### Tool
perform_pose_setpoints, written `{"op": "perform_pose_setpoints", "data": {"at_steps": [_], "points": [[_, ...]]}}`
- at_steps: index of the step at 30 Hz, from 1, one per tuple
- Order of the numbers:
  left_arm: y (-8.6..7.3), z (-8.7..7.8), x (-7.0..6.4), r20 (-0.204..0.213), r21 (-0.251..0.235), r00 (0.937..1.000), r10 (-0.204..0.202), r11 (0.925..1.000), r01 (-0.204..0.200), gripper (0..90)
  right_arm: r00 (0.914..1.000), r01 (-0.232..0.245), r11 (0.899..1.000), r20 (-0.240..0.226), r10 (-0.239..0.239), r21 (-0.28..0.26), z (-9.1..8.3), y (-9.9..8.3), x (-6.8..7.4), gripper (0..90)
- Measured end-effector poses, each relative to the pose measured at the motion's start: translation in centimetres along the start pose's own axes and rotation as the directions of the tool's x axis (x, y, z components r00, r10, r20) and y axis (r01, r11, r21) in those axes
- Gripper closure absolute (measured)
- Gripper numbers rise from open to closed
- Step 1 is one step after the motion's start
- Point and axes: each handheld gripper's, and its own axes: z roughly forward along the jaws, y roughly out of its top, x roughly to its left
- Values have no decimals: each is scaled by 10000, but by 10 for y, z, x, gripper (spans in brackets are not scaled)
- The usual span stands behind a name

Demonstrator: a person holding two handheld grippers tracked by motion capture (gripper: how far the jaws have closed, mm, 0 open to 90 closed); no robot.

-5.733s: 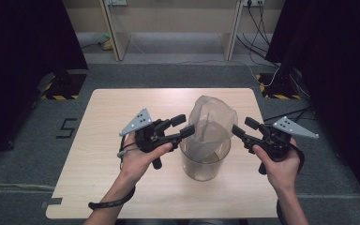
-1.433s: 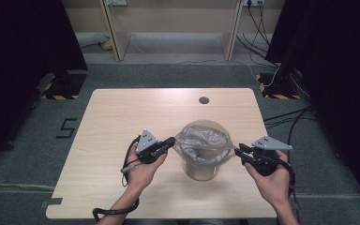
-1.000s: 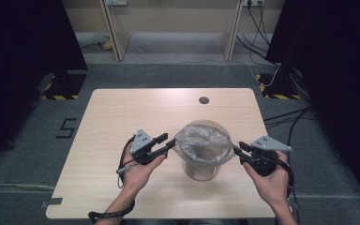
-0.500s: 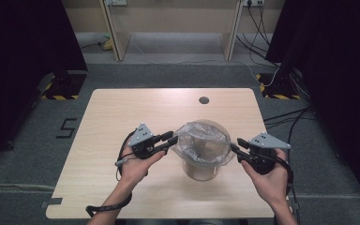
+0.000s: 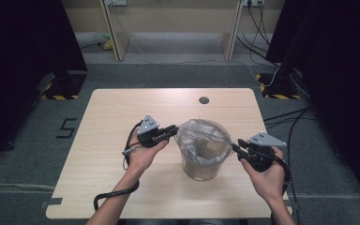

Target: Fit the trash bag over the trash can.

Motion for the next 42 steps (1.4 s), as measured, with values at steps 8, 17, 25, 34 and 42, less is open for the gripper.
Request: {"op": "perform_pose_setpoints", "data": {"at_steps": [8, 17, 25, 34, 42], "points": [[4, -1, -1, -23, -150, 10000, -63, 9999, 63, 820, 9995, 306, 9988, -90, -310, -377, -20, 7, 2, 656], [9, 3, -5, -78, -133, 9999, 149, 9998, -150, 832, 9912, 761, 9949, -1035, -828, -667, -25, 25, 10, 632], [12, 11, -2, -69, 32, 9998, 206, 9998, -206, 837, 9956, 726, 9973, -591, -729, -81, -9, 16, 1, 810], [7, 21, -1, -144, 128, 9999, -25, 9999, 27, 823, 9985, 493, 9985, -260, -487, 244, 3, 5, -1, 805], [8, 23, -1, -172, 140, 9998, -54, 9999, 56, 817, 9979, 644, 9973, -20, -643, 341, -1, 7, -2, 739]]}}
